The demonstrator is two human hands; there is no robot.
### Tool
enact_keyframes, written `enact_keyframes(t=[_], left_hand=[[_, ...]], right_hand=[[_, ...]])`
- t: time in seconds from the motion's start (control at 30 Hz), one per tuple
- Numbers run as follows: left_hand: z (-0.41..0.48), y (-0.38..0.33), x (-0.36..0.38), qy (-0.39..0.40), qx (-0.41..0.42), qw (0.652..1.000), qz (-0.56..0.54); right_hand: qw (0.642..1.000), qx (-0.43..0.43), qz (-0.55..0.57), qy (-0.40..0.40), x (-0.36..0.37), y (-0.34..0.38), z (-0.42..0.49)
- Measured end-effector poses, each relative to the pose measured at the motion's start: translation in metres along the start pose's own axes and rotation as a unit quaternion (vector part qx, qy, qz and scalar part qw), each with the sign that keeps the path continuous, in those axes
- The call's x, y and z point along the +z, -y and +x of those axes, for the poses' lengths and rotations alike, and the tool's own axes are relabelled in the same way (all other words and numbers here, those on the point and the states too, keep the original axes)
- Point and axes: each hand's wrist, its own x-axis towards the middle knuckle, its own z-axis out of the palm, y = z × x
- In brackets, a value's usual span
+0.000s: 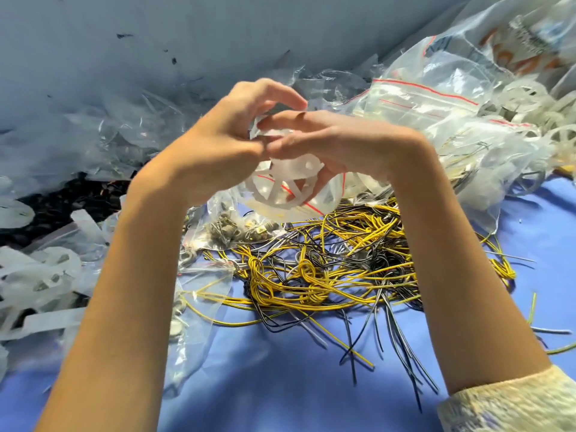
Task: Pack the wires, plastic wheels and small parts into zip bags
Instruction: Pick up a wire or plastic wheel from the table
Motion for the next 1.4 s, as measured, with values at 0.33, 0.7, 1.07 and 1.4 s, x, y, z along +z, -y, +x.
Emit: enact_keyframes(t=[0.33, 0.7, 1.07, 1.4], left_hand=[[0.006, 0.006, 0.004, -0.003, -0.061, 0.967, 0.245], [0.001, 0.017, 0.006, 0.113, -0.15, 0.932, 0.309], [0.013, 0.024, 0.037, 0.07, -0.096, 0.954, 0.275], [0.016, 0.031, 0.054, 0.013, -0.128, 0.935, 0.332]], right_hand=[[0.999, 0.035, 0.024, -0.018, 0.0, -0.014, 0.004], [0.988, 0.104, -0.104, -0.037, -0.011, -0.025, 0.004], [0.984, 0.13, -0.111, -0.04, -0.029, -0.047, -0.013], [0.991, 0.105, -0.067, -0.056, -0.035, -0.052, -0.016]])
